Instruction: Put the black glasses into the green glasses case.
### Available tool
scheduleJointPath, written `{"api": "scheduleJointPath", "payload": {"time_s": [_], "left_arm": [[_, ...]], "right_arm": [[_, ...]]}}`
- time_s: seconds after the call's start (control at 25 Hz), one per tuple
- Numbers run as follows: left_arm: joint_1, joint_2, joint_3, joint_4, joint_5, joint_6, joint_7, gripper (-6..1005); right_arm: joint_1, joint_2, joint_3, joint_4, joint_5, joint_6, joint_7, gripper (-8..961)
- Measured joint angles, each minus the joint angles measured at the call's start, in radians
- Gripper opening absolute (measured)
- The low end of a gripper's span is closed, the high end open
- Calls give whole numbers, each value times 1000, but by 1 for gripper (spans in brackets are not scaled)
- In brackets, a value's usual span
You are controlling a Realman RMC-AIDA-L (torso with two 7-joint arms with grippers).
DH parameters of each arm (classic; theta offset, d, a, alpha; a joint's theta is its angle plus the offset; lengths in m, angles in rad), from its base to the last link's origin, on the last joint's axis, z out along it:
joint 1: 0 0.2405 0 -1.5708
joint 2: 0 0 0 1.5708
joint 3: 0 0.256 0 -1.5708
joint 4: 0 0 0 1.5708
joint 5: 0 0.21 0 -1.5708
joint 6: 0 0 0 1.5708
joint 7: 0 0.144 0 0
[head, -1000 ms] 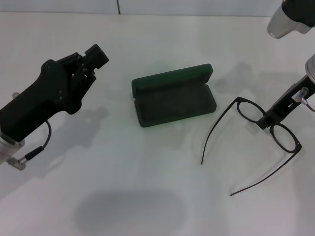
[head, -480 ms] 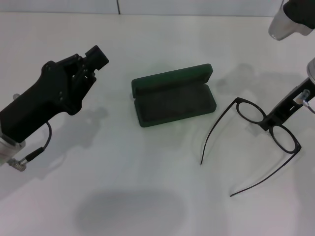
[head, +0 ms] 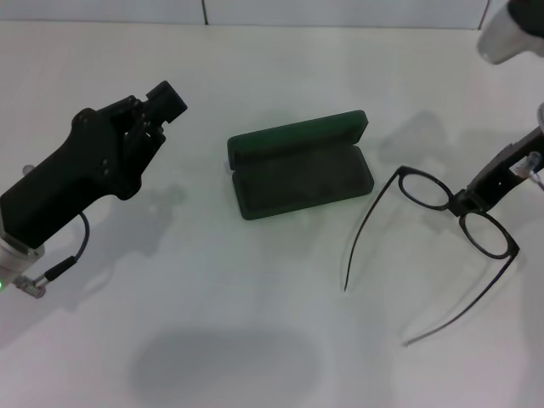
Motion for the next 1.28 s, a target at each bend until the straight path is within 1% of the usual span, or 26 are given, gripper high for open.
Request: {"api": "scheduleJointPath", "payload": {"time_s": [0.08,0.16,0.28,0.4,0.48,0.6,0.68,0.76,0.88,1.0,1.04,1.08,1.28], "left_arm": [[0,0,0,0,-1,5,0,51],[0,0,0,0,-2,12,-1,51],[-2,-1,0,5,-3,27,-3,50],[-17,-6,3,7,0,46,13,50],[-44,-10,11,7,11,61,23,50],[-97,-14,16,7,63,87,24,44],[-130,-16,18,4,96,102,22,40],[-169,-19,33,0,118,120,19,35],[-212,-24,71,-1,102,134,17,29],[-245,-27,103,-5,89,137,14,27],[-258,-27,115,-11,87,136,11,27],[-268,-27,122,-18,87,136,9,27],[-304,-28,129,-70,92,132,5,27]], "right_arm": [[-42,-4,14,-67,44,-18,-18,71],[-92,-5,57,-141,107,-51,-60,60],[-159,-2,200,-181,262,-132,-214,55],[-222,-2,330,-134,449,-198,-408,55],[-258,-4,369,-83,564,-213,-512,55],[-288,-5,379,-1,704,-204,-606,55],[-285,-5,376,50,757,-199,-645,55],[-269,-6,373,86,767,-195,-667,56],[-233,-4,369,151,766,-189,-703,56],[-199,-2,368,218,769,-188,-740,56],[-199,-2,368,218,769,-188,-740,56],[-176,-2,367,248,771,-188,-760,56],[-136,1,357,285,775,-187,-784,56]]}}
